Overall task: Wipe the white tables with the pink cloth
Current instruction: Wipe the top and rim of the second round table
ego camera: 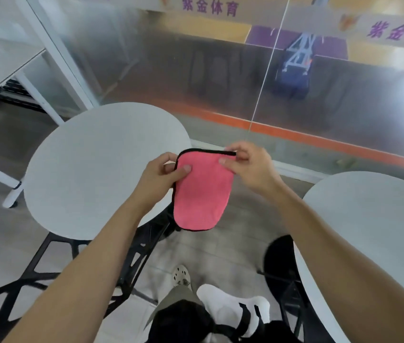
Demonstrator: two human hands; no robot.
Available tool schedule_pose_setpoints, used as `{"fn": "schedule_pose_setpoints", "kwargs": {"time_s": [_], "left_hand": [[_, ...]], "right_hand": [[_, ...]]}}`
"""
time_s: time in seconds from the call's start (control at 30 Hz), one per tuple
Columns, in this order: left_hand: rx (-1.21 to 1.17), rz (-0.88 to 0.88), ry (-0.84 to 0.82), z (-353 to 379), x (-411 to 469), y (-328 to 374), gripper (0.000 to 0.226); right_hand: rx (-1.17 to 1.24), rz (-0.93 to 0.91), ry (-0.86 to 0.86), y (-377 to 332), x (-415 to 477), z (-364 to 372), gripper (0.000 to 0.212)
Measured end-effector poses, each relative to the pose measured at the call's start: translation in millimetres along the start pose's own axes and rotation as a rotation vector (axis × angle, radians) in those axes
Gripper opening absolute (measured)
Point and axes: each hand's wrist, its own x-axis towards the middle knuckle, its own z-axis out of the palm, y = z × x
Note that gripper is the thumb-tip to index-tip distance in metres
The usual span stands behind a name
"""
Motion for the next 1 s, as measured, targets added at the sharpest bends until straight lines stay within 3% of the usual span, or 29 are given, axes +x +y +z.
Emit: {"fn": "schedule_pose_setpoints", "kwargs": {"time_s": [0.03,0.1,0.17,0.2,0.3,0.4,0.5,0.6,0.67,0.73,0.83,0.9,1.0], "left_hand": [[-0.111,-0.066,-0.020,2.9,-3.2,3.9,0.015],[-0.176,-0.250,-0.165,10.2,-12.8,0.0,0.030],[-0.098,-0.371,-0.238,17.4,-21.0,-24.2,0.041],[-0.067,-0.377,-0.222,19.4,-25.7,-36.6,0.038],[-0.130,-0.405,-0.169,18.5,-38.1,-67.1,0.053],[-0.188,-0.406,-0.183,14.9,-40.4,-64.6,0.059],[-0.167,-0.359,-0.201,2.9,-40.9,-62.5,0.058],[-0.004,-0.292,-0.108,-19.0,-46.7,-66.7,0.055],[0.156,-0.258,0.053,-34.2,-51.2,-75.7,0.062],[0.251,-0.224,0.228,-51.8,-58.1,-86.1,0.080],[0.323,-0.182,0.161,-91.4,-69.0,-109.3,0.099],[0.497,-0.186,0.053,-123.5,-74.4,-120.3,0.085],[0.824,-0.075,-0.047,-168.0,-79.5,-136.1,0.035]], "right_hand": [[0.164,0.108,0.055,-0.8,-0.2,-3.2,0.031],[0.156,0.329,-0.053,7.7,-9.2,-0.2,0.058],[0.044,0.473,-0.265,35.9,-31.4,15.4,0.063],[0.080,0.526,-0.272,50.8,-41.5,23.2,0.060],[0.208,0.496,-0.160,87.5,-58.5,42.9,0.071],[0.042,0.464,-0.103,92.0,-63.2,64.3,0.078],[0.156,0.514,-0.112,88.9,-62.8,84.4,0.113],[0.266,0.377,-0.012,78.7,-66.2,103.0,0.067],[0.226,0.301,0.074,72.7,-68.3,119.0,0.061],[0.196,0.252,0.048,68.5,-70.2,141.3,0.066],[0.033,0.234,-0.005,59.9,-78.7,180.7,0.048],[-0.038,0.243,0.008,58.1,-84.7,207.5,0.026],[-0.149,0.250,0.026,54.5,-98.5,248.0,0.013]]}}
